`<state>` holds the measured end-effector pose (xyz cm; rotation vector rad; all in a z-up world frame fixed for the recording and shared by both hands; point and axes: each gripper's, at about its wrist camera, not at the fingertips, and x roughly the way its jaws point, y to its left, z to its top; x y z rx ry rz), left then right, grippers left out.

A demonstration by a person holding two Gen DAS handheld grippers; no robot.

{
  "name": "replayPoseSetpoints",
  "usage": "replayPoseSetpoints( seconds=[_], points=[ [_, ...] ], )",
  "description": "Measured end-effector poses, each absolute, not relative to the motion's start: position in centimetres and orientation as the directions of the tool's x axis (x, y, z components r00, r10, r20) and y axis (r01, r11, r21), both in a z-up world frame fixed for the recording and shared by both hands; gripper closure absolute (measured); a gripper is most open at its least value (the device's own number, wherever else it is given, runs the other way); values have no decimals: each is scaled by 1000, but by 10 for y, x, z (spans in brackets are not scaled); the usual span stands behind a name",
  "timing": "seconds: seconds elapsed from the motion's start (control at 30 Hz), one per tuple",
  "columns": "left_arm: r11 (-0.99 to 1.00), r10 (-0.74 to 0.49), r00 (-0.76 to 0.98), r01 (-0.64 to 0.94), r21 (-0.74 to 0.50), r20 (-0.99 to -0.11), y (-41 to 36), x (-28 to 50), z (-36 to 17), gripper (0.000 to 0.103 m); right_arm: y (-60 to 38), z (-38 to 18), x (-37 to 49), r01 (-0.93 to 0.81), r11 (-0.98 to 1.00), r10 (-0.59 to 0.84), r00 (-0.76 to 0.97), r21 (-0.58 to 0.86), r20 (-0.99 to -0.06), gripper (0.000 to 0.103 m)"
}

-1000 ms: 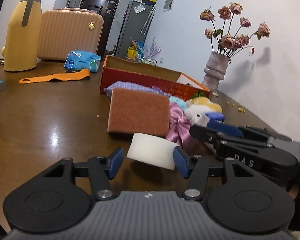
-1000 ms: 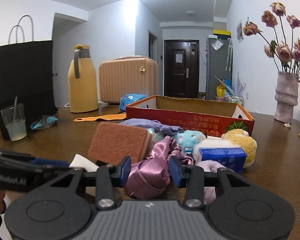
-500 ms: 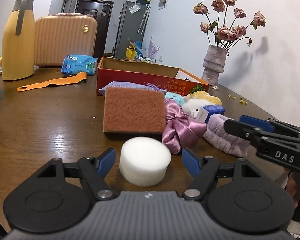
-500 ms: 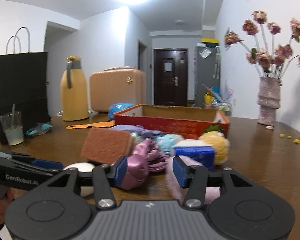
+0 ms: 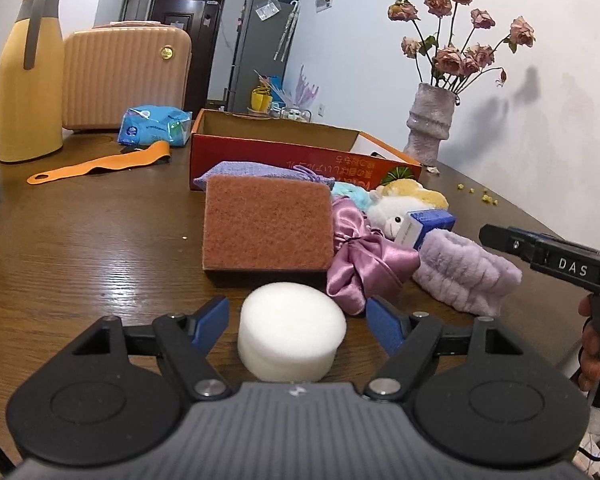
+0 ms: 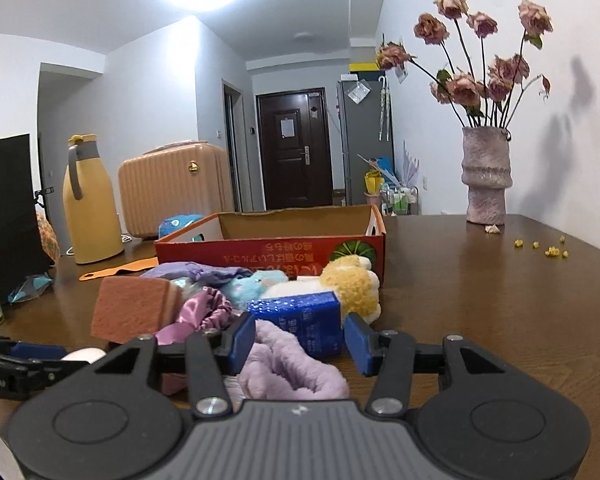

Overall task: Organize soft objects
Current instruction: 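Grasp the white foam cylinder with the left tool while the right tool reaches into the pile, then grasp the clear plastic bag with the right tool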

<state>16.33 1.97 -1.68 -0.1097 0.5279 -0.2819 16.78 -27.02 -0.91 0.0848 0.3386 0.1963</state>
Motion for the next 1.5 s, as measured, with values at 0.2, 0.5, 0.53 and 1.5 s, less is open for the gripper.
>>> replayPoseSetpoints(
  seconds=[0.2,0.5,0.53,1.5],
  points=[
    [966,-258,831,207,-157,-493,21,164,-18,32,-267,-20,168,-229,966,258,900,123,-351,82],
    [964,-266,836,224,-144,-480,19,150,-17,32,-222,-28,116,-407,913,396,863,33,-315,78],
    [964,-264,836,224,-140,-481,18,150,-17,32,-225,-25,114,-397,916,392,869,47,-301,74],
    [971,-240,869,217,-101,-433,27,174,6,51,-218,16,225,-353,934,351,866,63,-356,50]
  ],
)
